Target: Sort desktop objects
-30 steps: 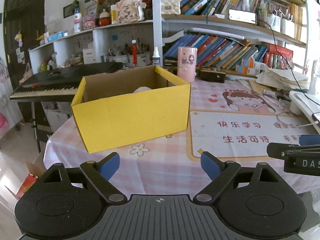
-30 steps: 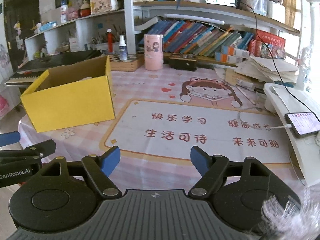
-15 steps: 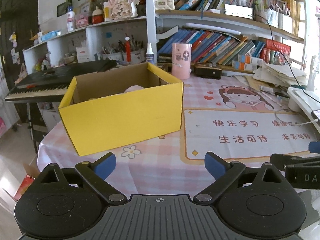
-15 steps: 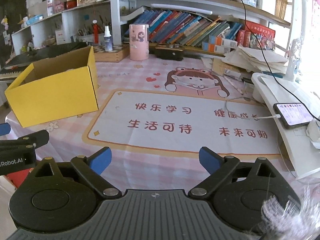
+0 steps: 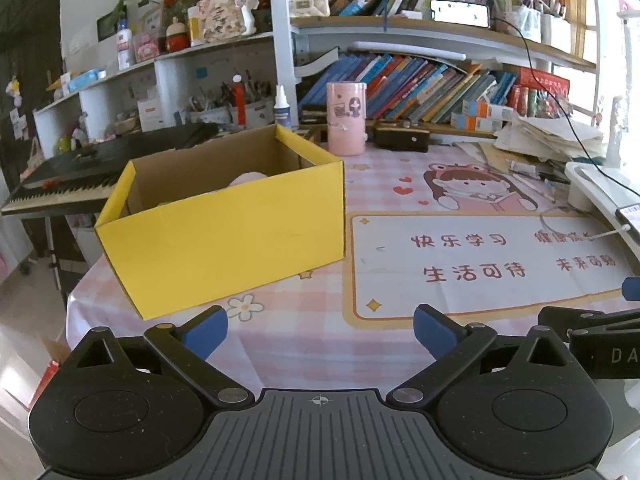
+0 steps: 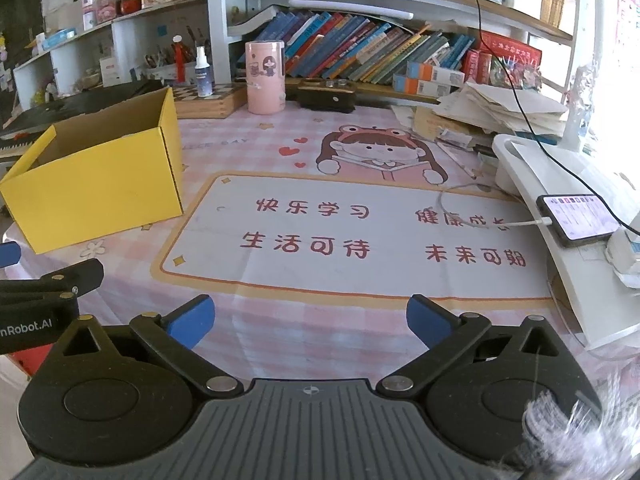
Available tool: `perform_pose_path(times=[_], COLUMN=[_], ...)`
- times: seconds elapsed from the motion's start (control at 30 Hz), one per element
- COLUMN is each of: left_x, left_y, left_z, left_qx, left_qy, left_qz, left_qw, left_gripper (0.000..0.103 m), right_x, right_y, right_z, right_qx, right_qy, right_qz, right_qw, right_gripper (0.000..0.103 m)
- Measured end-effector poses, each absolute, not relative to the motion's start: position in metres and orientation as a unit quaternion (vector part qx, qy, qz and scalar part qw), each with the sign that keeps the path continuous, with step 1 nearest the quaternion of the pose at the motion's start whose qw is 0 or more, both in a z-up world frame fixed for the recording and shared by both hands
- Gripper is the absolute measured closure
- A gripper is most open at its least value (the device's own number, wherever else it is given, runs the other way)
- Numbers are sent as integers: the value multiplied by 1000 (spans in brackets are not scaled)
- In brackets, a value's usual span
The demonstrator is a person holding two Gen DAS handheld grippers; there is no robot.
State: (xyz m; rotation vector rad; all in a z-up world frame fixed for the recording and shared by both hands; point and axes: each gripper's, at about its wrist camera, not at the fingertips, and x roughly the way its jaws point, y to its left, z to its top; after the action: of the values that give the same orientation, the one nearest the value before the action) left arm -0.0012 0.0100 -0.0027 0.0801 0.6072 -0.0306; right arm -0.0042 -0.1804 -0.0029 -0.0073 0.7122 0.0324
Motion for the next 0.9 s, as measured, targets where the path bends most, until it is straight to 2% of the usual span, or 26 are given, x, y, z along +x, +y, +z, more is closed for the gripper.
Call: perform_pose_path(times=[0.9], left_x=[-3], left_y=[9], left_z=[-4], left_qx=[28], left_qy=[308], left_qz=[-25], left_qw=[951], left_gripper=[2], right_x=[-10], right_y=[-184], right_z=[-4], right_qx=[1], right_qy=[349], right_qz=[17], right_qw=[937], right_gripper=[0])
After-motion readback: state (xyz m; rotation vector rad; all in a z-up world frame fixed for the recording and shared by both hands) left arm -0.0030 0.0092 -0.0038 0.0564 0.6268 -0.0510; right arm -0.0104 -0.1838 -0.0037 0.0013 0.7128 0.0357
